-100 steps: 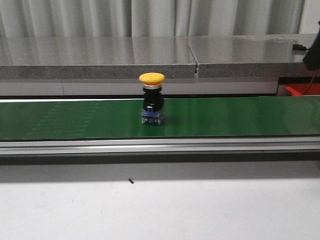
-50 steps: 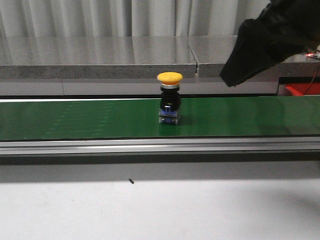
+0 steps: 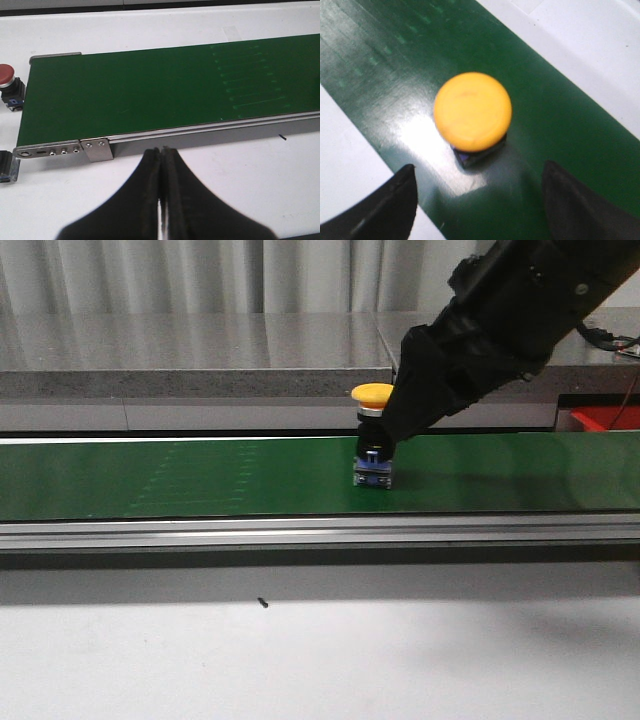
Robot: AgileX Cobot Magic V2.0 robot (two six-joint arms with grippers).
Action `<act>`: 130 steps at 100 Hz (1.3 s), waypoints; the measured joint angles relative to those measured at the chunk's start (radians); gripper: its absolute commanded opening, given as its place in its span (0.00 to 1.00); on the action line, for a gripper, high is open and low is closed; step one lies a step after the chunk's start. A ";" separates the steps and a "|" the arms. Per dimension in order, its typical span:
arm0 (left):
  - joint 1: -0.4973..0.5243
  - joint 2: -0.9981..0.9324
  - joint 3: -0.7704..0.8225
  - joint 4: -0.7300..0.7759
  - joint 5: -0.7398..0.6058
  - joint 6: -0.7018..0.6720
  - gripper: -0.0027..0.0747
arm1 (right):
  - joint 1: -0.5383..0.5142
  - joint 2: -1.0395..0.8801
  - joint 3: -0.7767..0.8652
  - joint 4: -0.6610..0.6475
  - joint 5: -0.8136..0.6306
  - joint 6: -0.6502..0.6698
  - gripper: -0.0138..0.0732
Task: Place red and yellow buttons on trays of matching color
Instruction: 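Lower the right gripper onto the second yellow button and grasp it, then carry the yellow button into the yellow tray and release it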
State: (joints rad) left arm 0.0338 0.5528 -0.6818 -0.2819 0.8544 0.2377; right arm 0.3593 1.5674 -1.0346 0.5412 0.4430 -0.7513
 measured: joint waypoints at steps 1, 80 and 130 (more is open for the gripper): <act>0.000 0.000 0.000 0.000 0.000 0.000 0.01 | 0.000 0.003 -0.003 0.000 -0.002 0.000 0.76; 0.000 0.000 0.000 0.000 0.000 0.000 0.01 | -0.004 0.011 -0.016 0.013 -0.035 -0.006 0.21; 0.000 0.000 0.000 0.000 0.000 0.000 0.01 | -0.310 -0.288 0.237 0.018 -0.050 -0.005 0.21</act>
State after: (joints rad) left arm 0.0338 0.5528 -0.6818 -0.2819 0.8544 0.2377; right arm 0.0495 1.2793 -0.7977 0.5592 0.3935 -0.7566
